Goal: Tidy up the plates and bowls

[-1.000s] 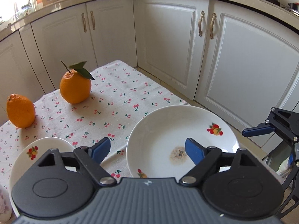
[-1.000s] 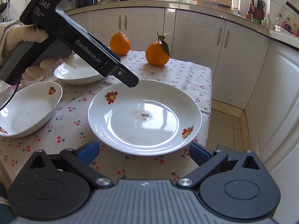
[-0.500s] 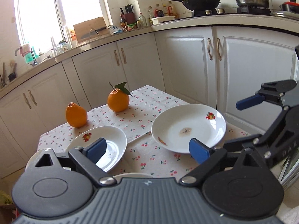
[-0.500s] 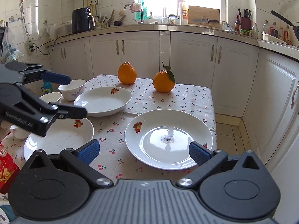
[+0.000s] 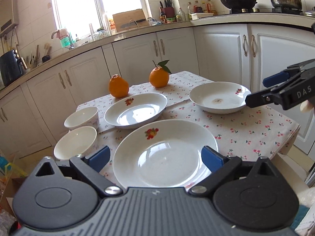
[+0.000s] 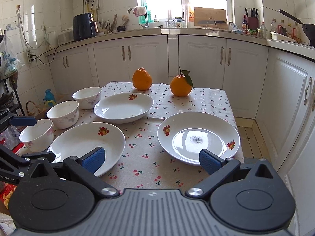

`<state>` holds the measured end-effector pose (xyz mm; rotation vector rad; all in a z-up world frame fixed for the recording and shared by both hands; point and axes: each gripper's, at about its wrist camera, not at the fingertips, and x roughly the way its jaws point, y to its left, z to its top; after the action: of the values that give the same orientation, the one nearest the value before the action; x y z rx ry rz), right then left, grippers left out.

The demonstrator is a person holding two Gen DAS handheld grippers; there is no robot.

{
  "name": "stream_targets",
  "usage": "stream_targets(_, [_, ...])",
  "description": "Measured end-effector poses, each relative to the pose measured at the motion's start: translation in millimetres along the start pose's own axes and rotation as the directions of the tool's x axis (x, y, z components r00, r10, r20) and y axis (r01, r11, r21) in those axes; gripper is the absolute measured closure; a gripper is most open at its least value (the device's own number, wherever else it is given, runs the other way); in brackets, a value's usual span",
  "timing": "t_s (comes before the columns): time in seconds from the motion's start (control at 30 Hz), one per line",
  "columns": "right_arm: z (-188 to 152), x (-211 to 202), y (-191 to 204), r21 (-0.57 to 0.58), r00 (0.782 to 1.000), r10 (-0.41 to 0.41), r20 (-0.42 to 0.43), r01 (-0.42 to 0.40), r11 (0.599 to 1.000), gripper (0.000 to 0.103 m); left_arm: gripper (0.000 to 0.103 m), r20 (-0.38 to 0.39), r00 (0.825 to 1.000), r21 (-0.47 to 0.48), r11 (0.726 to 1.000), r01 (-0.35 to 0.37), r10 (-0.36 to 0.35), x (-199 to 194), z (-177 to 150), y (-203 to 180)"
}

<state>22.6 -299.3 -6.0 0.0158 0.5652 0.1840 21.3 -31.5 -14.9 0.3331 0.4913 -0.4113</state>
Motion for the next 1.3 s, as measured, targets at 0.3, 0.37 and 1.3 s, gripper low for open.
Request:
stream_targets(0.3, [-2.8, 8.2, 17.4, -0.050, 0.998, 0.039, -0.050, -0.041, 0.998, 0.000, 0.003, -0.129, 0.991, -0.024, 0.999, 0.035, -0.038, 14.5, -47.1, 7.7])
stream_targets(0.37, [-2.1, 11.7, 19.7, -0.054, 0.997, 0.049, -0.063, -0.053, 0.997, 0.000, 0.003, -0.143, 0.988, -0.045, 0.998, 0.046, -0.052, 21.0, -52.2, 8.6])
stream_targets(1.3, [-4.6, 103.5, 20.9, 0.007, 0.887, 0.337, -0.314, -0.353, 0.936, 0.000, 0.000, -0.138, 0.986, -0.200, 0.978, 0.063, -0.092, 52.2, -53.9, 11.9])
